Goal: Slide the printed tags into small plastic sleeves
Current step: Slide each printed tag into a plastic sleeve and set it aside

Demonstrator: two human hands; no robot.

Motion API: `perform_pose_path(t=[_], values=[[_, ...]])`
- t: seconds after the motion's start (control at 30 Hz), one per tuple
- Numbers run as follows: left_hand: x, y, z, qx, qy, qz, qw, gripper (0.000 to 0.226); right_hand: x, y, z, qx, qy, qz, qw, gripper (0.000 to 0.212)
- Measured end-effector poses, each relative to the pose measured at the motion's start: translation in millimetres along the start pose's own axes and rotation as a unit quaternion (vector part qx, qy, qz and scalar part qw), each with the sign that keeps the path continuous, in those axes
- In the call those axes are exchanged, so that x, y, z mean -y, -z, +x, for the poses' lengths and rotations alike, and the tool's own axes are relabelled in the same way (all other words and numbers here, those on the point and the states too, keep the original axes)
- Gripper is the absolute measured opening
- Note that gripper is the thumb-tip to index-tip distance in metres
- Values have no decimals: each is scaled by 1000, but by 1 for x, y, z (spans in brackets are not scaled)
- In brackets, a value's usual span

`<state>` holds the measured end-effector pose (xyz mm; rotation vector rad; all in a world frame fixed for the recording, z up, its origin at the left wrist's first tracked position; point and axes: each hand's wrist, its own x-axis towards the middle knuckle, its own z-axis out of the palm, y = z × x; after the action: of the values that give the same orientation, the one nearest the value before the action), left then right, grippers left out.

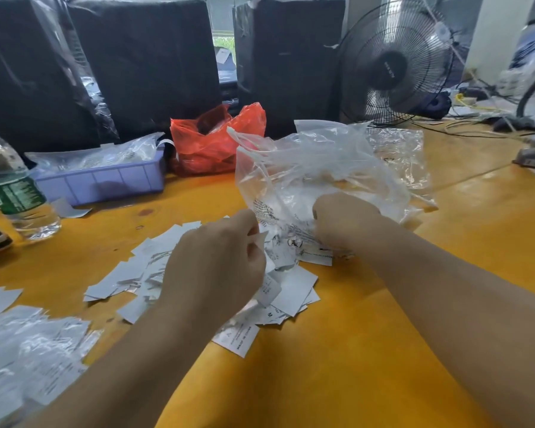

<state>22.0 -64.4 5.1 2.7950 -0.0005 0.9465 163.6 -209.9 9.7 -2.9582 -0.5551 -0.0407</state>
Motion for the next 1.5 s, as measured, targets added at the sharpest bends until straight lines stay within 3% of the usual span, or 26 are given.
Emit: perform_pose_path(t=[0.13,0.23,0.33,0.5,0.6,0.77,0.97,1.07,1.2,1.33,1.5], values=[[-2,1,-2,-12,-2,-27,1000,5,2,-5,1,-11,-1,-15,1000,22],[-1,2,-3,-27,22,-69,997,4,-3,-5,5,12,0,55,998,31],[1,2,-4,-31,41,-89,995,13,-6,-4,7,10,-1,106,994,23],[2,3,-4,-19,89,-134,987,27,-2,-3,3,-73,13,129,989,38],[6,2,-1,-2,134,-162,978,32,3,2,-4,-141,45,131,980,28],[11,3,0,35,164,-180,969,39,7,7,-11,-172,58,161,970,25],[22,14,-4,44,177,-183,966,44,24,20,-36,-262,147,285,910,30],[27,20,-7,57,207,-247,945,34,44,26,-50,-204,162,398,880,27],[38,38,-15,39,278,-366,887,24,70,31,-62,-12,90,579,811,19],[46,63,-38,-21,300,-426,853,11,96,32,-76,110,107,644,749,18],[56,81,-77,-57,314,-441,839,5,122,18,-88,174,145,691,687,29]])
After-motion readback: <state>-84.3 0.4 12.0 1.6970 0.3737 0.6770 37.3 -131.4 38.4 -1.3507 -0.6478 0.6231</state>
